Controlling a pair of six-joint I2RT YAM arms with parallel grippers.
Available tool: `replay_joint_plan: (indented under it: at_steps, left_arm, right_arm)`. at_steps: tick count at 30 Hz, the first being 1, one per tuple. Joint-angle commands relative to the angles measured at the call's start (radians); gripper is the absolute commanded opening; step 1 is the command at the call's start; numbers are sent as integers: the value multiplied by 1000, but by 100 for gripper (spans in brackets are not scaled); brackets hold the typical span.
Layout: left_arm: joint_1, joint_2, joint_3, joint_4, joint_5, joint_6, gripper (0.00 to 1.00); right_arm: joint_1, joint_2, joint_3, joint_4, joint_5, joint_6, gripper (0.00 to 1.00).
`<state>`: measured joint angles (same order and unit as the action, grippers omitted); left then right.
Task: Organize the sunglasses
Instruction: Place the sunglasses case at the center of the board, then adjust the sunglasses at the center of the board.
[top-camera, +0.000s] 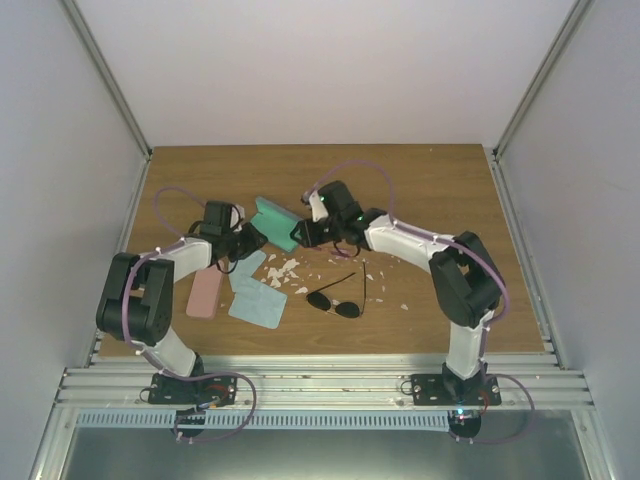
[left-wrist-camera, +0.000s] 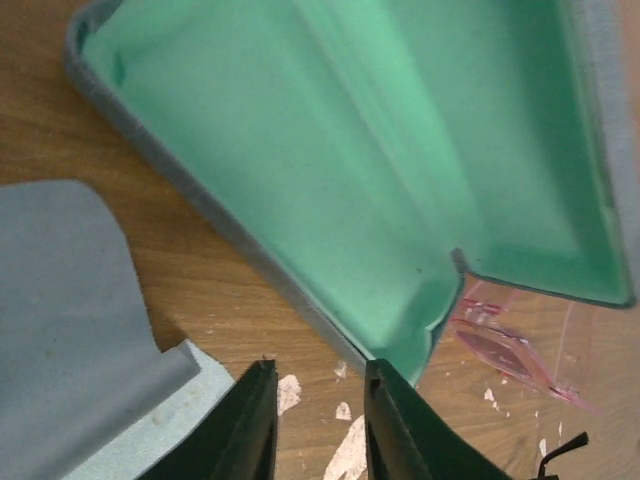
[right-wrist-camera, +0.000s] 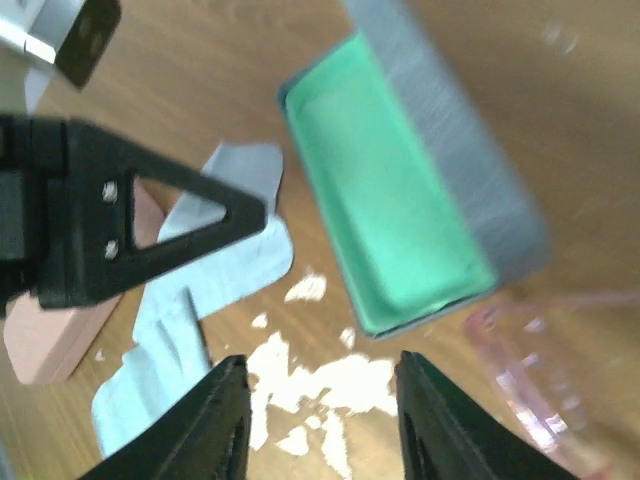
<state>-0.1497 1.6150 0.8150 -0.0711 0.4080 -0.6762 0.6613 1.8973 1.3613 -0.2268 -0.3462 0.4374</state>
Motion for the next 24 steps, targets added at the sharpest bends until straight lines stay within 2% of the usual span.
replay_joint_plan:
  at_steps: [1, 6, 13, 24]
  left_arm:
    - [-17, 56, 28, 20, 13, 17, 23]
    - [-70, 120, 82, -26, -31, 13, 19]
    - [-146, 182, 146, -76, -120, 2, 16]
    - [-223, 283, 260, -84, -84, 62, 18]
  right_arm:
    - [50, 31, -69, -28, 46, -13, 38]
    - [54, 62, -80, -41, 88, -12, 35]
    - [33, 89, -114, -69, 246, 39, 35]
    - [-50, 33, -178, -91, 453, 115, 39]
